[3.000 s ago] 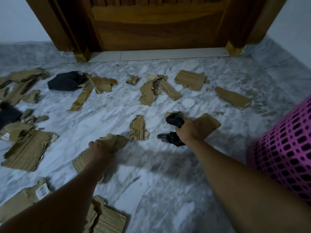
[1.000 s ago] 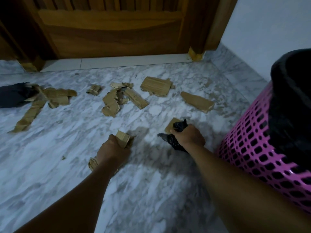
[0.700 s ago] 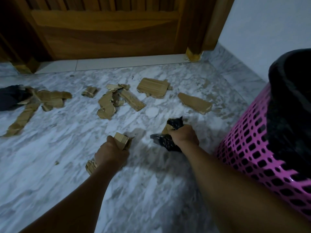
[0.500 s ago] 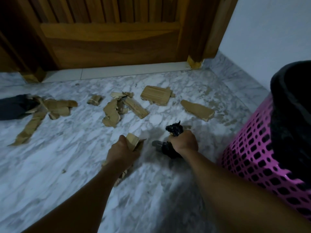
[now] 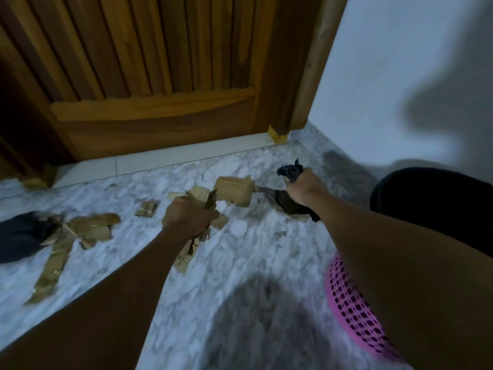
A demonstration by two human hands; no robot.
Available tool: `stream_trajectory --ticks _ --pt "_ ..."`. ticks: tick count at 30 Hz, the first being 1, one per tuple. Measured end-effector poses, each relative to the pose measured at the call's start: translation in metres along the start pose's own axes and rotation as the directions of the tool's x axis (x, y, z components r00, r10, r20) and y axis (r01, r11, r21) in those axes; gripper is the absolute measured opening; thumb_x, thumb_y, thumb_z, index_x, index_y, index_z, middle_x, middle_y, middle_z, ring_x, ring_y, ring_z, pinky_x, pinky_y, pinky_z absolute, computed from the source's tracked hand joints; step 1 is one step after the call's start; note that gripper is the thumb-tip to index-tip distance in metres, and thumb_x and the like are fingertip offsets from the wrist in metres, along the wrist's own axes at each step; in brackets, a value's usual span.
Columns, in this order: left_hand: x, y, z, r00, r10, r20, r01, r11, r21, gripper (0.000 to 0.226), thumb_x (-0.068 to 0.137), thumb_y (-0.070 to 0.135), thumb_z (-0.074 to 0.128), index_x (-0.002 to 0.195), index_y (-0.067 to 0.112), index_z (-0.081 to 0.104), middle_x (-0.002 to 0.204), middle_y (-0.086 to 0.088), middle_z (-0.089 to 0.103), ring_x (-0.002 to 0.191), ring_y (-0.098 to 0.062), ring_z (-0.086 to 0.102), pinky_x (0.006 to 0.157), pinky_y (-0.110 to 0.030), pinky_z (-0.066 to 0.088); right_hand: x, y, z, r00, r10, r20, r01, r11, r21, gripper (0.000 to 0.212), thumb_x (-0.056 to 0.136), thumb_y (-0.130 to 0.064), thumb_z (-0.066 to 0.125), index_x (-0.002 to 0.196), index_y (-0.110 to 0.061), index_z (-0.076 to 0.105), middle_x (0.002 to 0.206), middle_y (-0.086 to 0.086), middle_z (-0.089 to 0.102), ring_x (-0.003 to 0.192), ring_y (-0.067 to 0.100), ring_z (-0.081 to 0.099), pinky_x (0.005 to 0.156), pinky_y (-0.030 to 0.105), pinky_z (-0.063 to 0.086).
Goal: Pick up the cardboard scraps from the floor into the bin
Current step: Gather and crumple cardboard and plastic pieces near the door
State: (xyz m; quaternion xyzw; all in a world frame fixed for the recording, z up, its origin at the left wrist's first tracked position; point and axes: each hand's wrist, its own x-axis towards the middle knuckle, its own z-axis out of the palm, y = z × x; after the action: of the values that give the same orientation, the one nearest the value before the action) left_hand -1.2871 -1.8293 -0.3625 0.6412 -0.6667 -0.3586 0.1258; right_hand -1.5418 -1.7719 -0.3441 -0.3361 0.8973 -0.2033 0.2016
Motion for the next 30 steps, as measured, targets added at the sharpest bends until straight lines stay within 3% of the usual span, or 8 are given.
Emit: stream_trajectory --ticks 4,7,9,12,16,19,22,30 --pt "0.023 0.003 0.019 0.994 -0.070 -0.084 0.067 0.997 -0.033 0.049 0.064 0.049 0.079 0.085 0.007 0.068 0.078 -0.010 0.069 0.074 -0.027 0.068 0.069 -0.037 0.060 0.020 0.017 0.011 0.996 -0.057 0.061 0.063 0.992 -0.106 0.035 0.095 -0.030 0.060 0.116 -0.003 0.053 0.104 0.013 0.062 0.084 0.027 0.057 0.068 0.032 0.046" --pt "0.047 0.000 0.052 0.983 -0.144 -0.113 0.138 0.989 -0.059 0.043 0.064 0.045 0.079 0.075 0.004 0.069 0.048 0.000 0.059 0.045 -0.012 0.058 0.047 -0.023 0.051 0.046 0.037 0.040 0.992 -0.019 0.121 0.053 0.957 -0.285 0.026 0.094 -0.030 0.063 0.104 -0.007 0.057 0.082 0.004 0.053 0.074 0.022 0.057 0.059 0.029 0.043" --pt "0.064 -0.002 0.073 0.980 -0.192 -0.060 0.189 0.980 -0.056 0.041 0.065 0.039 0.080 0.068 0.000 0.066 0.044 -0.004 0.058 0.043 -0.015 0.060 0.041 -0.024 0.047 0.066 0.053 0.065 0.989 0.079 0.126 -0.034 0.944 -0.329 0.014 0.094 -0.022 0.063 0.092 -0.010 0.057 0.073 0.003 0.051 0.069 0.021 0.057 0.054 0.029 0.041" --pt "0.103 -0.014 0.108 0.983 -0.185 -0.018 0.185 0.983 0.001 0.058 0.048 0.052 0.080 0.079 0.003 0.070 0.073 -0.014 0.070 0.072 -0.030 0.070 0.058 -0.035 0.057 0.092 0.074 0.100 0.990 0.097 0.098 -0.057 0.936 -0.349 0.019 0.092 -0.019 0.061 0.109 -0.012 0.063 0.091 0.004 0.060 0.089 0.023 0.063 0.068 0.028 0.045" --pt "0.142 -0.017 0.131 0.984 -0.167 -0.057 0.173 0.978 0.113 0.057 0.068 0.051 0.076 0.098 0.006 0.060 0.094 -0.017 0.067 0.091 -0.035 0.065 0.070 -0.038 0.052 0.118 0.077 0.108 0.991 0.073 0.112 -0.005 0.858 -0.514 0.039 0.087 -0.027 0.065 0.120 -0.015 0.050 0.102 0.005 0.060 0.099 0.025 0.062 0.084 0.035 0.051" --pt "0.162 -0.017 0.139 0.979 -0.188 -0.082 0.200 0.961 0.192 0.071 0.061 0.060 0.073 0.108 0.007 0.061 0.111 -0.021 0.065 0.106 -0.038 0.060 0.083 -0.042 0.051 0.143 0.079 0.107 0.971 0.112 0.213 0.021 0.841 -0.540 0.066 0.085 -0.035 0.067 0.139 -0.011 0.037 0.117 0.009 0.059 0.109 0.028 0.059 0.088 0.038 0.050" --pt "0.171 -0.023 0.149 0.961 -0.248 -0.126 0.276 0.898 0.341 0.093 0.062 0.075 0.064 0.124 0.006 0.053 0.136 -0.024 0.042 0.125 -0.041 0.038 0.100 -0.046 0.038 0.160 0.080 0.106 0.940 0.150 0.307 0.046 0.835 -0.549 0.056 0.080 -0.040 0.071 0.125 -0.014 0.051 0.111 0.008 0.060 0.106 0.028 0.059 0.090 0.041 0.053" --pt "0.174 -0.031 0.159 0.987 -0.006 -0.162 0.077 0.896 0.437 0.070 0.077 0.056 0.068 0.115 -0.001 0.053 0.121 -0.033 0.052 0.117 -0.045 0.046 0.097 -0.048 0.036 0.166 0.082 0.118 0.989 0.051 0.141 0.014 0.903 -0.428 0.038 0.081 -0.040 0.071 0.107 -0.013 0.061 0.115 0.007 0.057 0.105 0.025 0.059 0.086 0.040 0.055"
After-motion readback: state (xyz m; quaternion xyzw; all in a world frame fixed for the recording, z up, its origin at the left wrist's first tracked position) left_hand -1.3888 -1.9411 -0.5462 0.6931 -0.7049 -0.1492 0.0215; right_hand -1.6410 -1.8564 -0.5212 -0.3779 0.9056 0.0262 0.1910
